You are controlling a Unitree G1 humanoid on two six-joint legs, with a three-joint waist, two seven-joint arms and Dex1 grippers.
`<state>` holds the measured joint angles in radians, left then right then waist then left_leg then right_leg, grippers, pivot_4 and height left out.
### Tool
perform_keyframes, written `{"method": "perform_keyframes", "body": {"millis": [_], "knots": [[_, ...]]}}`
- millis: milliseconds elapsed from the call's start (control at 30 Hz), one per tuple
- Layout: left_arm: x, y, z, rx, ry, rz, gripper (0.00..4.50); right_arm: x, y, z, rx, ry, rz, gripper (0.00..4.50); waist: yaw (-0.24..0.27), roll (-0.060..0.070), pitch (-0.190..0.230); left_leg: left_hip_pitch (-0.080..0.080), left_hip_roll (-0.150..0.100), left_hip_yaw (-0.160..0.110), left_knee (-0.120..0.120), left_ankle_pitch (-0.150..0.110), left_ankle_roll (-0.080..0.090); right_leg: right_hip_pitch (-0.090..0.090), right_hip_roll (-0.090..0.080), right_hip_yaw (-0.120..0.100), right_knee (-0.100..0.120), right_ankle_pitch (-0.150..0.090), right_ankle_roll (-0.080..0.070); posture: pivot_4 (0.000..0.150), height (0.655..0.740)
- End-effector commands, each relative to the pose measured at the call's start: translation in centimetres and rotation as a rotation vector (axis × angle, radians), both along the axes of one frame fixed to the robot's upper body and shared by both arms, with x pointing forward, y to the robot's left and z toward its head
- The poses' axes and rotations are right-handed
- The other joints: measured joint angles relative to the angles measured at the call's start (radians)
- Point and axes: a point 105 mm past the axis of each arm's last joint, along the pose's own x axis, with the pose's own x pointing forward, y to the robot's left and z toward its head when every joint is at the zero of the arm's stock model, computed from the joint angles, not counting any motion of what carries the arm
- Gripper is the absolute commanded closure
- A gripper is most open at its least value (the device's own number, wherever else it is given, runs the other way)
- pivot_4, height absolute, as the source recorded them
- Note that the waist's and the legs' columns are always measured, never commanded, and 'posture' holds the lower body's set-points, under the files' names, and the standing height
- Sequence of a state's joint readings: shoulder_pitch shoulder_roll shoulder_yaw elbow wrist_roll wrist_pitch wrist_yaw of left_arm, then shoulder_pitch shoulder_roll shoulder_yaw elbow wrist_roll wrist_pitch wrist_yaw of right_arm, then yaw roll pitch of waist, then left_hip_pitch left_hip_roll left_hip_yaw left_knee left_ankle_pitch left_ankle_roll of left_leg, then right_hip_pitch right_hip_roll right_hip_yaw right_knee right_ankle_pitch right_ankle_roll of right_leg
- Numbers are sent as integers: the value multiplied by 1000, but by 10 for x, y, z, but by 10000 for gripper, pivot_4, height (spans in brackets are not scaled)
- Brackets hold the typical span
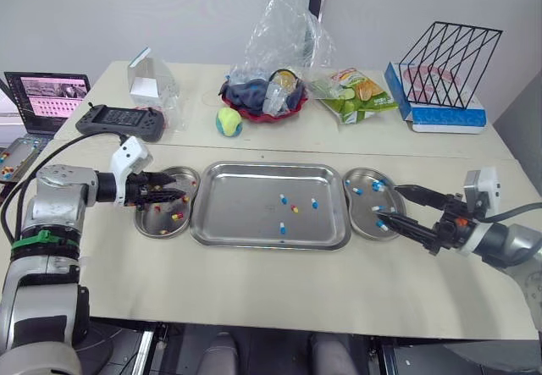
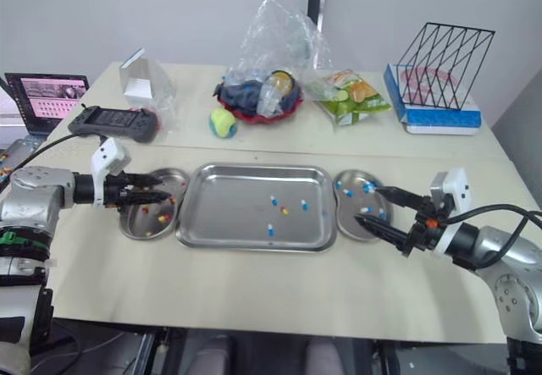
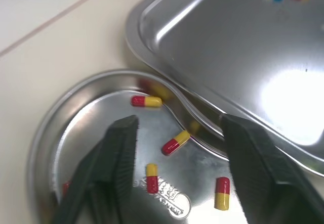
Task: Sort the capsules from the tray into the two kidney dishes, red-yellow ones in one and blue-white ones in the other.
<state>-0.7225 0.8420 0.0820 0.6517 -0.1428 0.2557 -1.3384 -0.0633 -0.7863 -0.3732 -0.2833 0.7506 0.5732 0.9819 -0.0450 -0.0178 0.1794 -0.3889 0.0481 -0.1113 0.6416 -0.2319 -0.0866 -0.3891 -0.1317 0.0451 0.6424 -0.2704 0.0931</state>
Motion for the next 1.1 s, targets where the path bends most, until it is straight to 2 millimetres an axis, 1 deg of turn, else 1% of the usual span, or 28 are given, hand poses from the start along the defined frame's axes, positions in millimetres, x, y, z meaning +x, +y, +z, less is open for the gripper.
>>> {"method": "perform_keyframes", "body": {"millis": [33, 67, 100, 167, 200, 267, 367, 400, 433, 467, 500, 567, 667, 767, 867, 967, 1100], "knots": [[-9, 26, 35, -76, -99, 83, 4869, 1, -4, 8, -15, -45, -1, 0, -4, 0, 0, 0, 0, 0, 0, 0, 0, 0, 0, 0, 0, 0, 0, 1500, 7380], [-11, 32, 40, -96, -116, 102, 1818, 1, -6, 8, -14, -49, -7, 0, -4, 0, 0, 0, 0, 0, 0, 0, 0, 0, 0, 0, 0, 0, 0, 1500, 7380], [-15, 37, 44, -105, -147, 115, 520, 3, -9, 8, -8, -52, -16, 0, -3, 0, 0, 0, 0, 0, 0, 0, 0, 0, 0, 0, 1, 0, 0, 1500, 7380], [-26, 43, 53, -138, -193, 101, 520, 7, -16, 9, 3, -62, -43, 0, -2, 0, 0, 1, 0, 0, 0, 0, 0, 0, 0, 0, 1, 0, 0, 1500, 7380], [-31, 44, 55, -154, -204, 88, 520, 9, -19, 9, 4, -67, -53, 0, -2, 0, 0, 1, 0, 0, 0, 0, 0, 0, 0, 0, 0, 0, 0, 1500, 7380], [-40, 51, 57, -177, -217, 102, 520, 12, -26, 7, -4, -73, -74, 0, 0, 0, 0, 1, 0, 0, 0, 0, 0, 0, 0, 0, 1, 0, 0, 1500, 7380], [-58, 62, 52, -167, -222, 123, 520, 18, -37, 6, -13, -79, -104, 0, 0, 0, 0, 0, 0, 0, 0, 0, 0, 0, 0, 0, 0, 0, 0, 1500, 7380], [-61, 70, 54, -251, -235, 179, 520, 20, -41, 4, -17, -79, -119, 0, 0, 0, 0, 0, 0, 0, 0, 0, 0, 0, 0, 0, 0, 0, 0, 1500, 7380], [-65, 81, 49, -310, -248, 249, 520, 24, -46, 1, -15, -78, -139, 0, 0, 0, 0, 0, 0, 0, 0, 0, 0, 0, 0, 0, 0, 0, 0, 1500, 7380], [-72, 88, 37, -333, -232, 287, 520, 27, -50, -2, -20, -77, -151, 0, -1, 0, 0, 1, 0, 0, 0, 0, 0, 0, 0, 0, 1, 0, 0, 1500, 7380], [-77, 94, 27, -322, -228, 326, 520, 28, -52, -3, -19, -77, -160, 0, -1, 1, 0, 1, 0, 0, 0, 0, 0, 0, 0, 0, 1, 0, 0, 1500, 7380], [-85, 97, 18, -258, -242, 331, 520, 29, -54, -5, -16, -79, -165, 0, -3, 1, 0, 3, 0, 0, -2, 0, 1, 0, 0, 1, 1, 0, -1, 1500, 7380], [-97, 117, 27, -229, -375, 397, 520, 30, -57, -8, -18, -79, -180, 0, 2, 0, 0, 2, 1, 0, -2, 0, 0, 0, 0, 0, 2, -1, -1, 1500, 7380], [-103, 125, 29, -239, -414, 440, 520, 31, -60, -12, -29, -82, -195, 0, 6, -1, 0, 2, 1, 0, -2, 0, 0, 1, 0, 0, 1, -1, -1, 1500, 7380], [-104, 129, 31, -271, -441, 478, 520, 34, -62, -12, -28, -88, -204, 0, 6, -1, 0, 2, 1, 0, -2, 0, 0, 1, 0, 0, 1, -1, -1, 1500, 7380], [-101, 127, 25, -276, -423, 492, 520, 38, -61, -12, -36, -96, -204, 0, 1, -1, 0, 2, 1, 0, -2, 0, 0, 0, 0, 0, 1, -1, -1, 1500, 7380], [-103, 126, 26, -247, -439, 485, 520, 42, -60, -10, -39, -101, -195, 0, -1, -1, 0, 3, 1, 0, -2, 0, 0, 0, 0, 0, 2, -1, -1, 1500, 7380]]}}
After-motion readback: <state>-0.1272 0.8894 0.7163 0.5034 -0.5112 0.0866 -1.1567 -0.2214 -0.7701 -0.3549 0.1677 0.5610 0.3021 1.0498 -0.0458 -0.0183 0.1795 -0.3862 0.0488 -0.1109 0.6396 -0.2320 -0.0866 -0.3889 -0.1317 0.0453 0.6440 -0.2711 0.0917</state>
